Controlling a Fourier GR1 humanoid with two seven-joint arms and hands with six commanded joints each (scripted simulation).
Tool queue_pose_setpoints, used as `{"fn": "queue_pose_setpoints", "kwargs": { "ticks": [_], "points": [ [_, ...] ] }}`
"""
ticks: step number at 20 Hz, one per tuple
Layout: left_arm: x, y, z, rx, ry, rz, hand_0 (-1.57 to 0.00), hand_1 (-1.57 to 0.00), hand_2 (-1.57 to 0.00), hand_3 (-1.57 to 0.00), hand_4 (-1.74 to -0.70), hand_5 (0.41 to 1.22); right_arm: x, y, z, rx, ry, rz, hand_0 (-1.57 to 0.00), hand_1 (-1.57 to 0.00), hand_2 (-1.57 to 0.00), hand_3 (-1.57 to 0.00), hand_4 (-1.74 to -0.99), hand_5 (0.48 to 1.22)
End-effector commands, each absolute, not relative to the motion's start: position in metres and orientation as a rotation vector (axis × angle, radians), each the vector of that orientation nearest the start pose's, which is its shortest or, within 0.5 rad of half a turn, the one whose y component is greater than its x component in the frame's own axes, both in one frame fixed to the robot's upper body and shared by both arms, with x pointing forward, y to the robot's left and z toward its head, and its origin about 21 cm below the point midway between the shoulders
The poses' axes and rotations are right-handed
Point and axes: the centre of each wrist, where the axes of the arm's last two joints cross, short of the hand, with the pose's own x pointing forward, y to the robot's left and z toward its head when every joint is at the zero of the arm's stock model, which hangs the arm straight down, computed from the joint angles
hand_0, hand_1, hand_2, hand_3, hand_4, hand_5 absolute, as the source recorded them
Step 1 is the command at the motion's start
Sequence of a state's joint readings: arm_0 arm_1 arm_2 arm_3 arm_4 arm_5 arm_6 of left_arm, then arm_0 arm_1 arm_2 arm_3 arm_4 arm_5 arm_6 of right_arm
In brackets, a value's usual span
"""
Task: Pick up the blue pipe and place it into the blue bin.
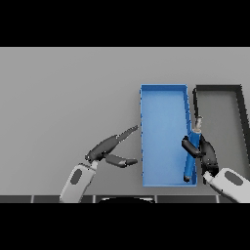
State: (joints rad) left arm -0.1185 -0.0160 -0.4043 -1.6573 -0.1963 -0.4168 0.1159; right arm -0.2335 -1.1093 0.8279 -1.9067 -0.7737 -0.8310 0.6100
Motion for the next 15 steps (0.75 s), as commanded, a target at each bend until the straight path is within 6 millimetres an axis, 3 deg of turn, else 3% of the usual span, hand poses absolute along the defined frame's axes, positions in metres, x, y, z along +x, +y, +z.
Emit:
{"fn": "queue_pose_setpoints", "kwargs": {
  "ticks": [1,7,15],
  "points": [
    [0.2485,0.1153,0.0492,-0.429,-1.554,-0.876,0.00,0.00,0.00,0.00,-0.89,0.427,0.2033,-0.2588,0.0904,-0.338,-0.799,0.183,-0.06,-0.06,-0.06,-0.03,-1.056,0.817],
    [0.2447,0.1132,0.0462,-0.428,-1.549,-0.880,0.00,0.00,0.00,0.00,-0.89,0.429,0.2074,-0.2559,0.0870,-0.364,-0.771,0.226,-0.02,-0.01,-0.01,-0.01,-1.030,0.682],
    [0.2488,0.1220,0.0500,-0.413,-1.557,-0.878,0.00,0.00,0.00,0.00,-0.88,0.431,0.2091,-0.2534,0.0915,-0.349,-0.771,0.254,-0.01,-0.01,-0.01,0.00,-1.022,0.643]
  ]
}}
